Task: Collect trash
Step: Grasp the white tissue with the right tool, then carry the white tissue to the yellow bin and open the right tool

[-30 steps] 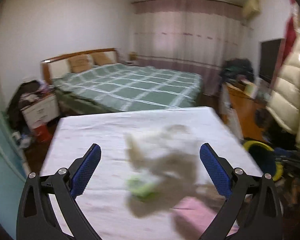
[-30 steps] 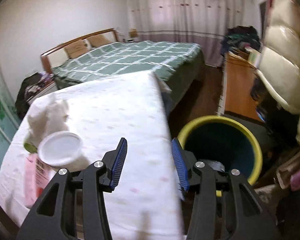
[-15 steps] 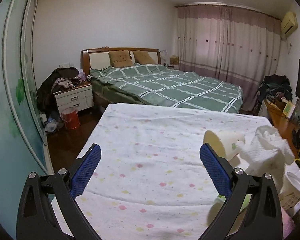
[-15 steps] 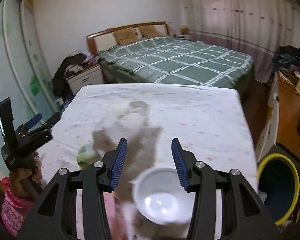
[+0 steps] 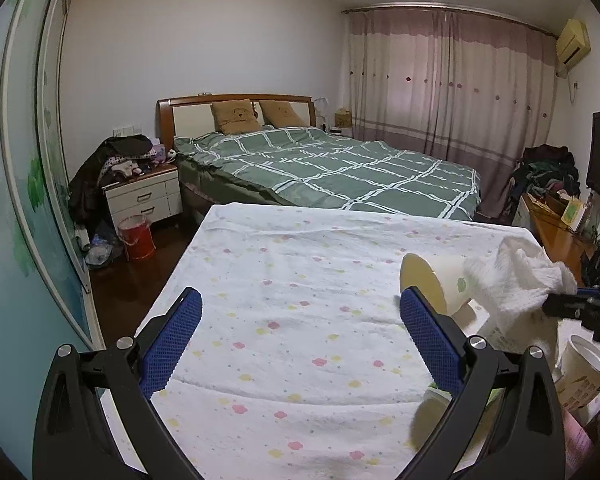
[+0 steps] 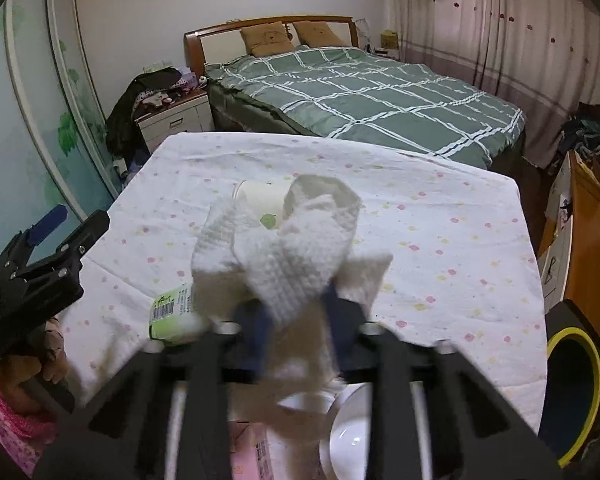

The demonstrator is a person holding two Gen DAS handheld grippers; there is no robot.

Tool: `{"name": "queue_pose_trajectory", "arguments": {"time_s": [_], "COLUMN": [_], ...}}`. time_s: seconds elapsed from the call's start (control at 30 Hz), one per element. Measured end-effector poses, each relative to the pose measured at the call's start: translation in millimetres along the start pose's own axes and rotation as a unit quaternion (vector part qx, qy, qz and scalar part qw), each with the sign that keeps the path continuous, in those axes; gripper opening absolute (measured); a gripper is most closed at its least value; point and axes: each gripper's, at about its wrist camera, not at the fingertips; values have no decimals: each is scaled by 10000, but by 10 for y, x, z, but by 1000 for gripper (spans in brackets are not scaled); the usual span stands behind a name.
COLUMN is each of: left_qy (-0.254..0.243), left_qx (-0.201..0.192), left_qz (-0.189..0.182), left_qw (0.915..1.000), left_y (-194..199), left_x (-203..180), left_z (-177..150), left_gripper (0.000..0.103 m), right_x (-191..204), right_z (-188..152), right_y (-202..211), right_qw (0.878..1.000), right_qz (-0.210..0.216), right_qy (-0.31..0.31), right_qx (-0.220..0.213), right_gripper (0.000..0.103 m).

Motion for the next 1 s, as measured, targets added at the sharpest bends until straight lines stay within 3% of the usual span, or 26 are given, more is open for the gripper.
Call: {"name": "queue_pose_trajectory", "arguments": {"time_s": [0.07,0.13,0.5,0.67,1.0], "left_qy": [3,20,16,-26,-80], "left_qx": [-6,-20,6,37,54], "left_qz": [-16,-26,-52,-58,-33], "left_qw": [10000,10000,10000,10000,9999], "left_y": [19,27,76,55,54], "left_x": [-5,-1,-24,-45,-79], "left_z": [-1,-7,-5,-8,-7], "left_gripper": [98,98,98,98,98], "right_x": [0,-14,-297,-542,-1364], "right_z": [16,25,360,515,654], "right_y": [53,138,769,1137,1788], "right_qw": [9999,9997,9946,9900,9754], "right_qz": [-18,-3,312,260,-584], "right_qy": [-7,-24,-431,-614,-1086], "right_qx": [-116,-248,-889,-1245,-1826], "right_gripper": [7,5,5,4,5]}}
Point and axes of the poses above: each gripper's, at about its wrist camera, not at the fingertips, and y roughly against the way its jaws point, x to its left, z to its top, and after that the axes turned 12 degrees about -y, right-handed
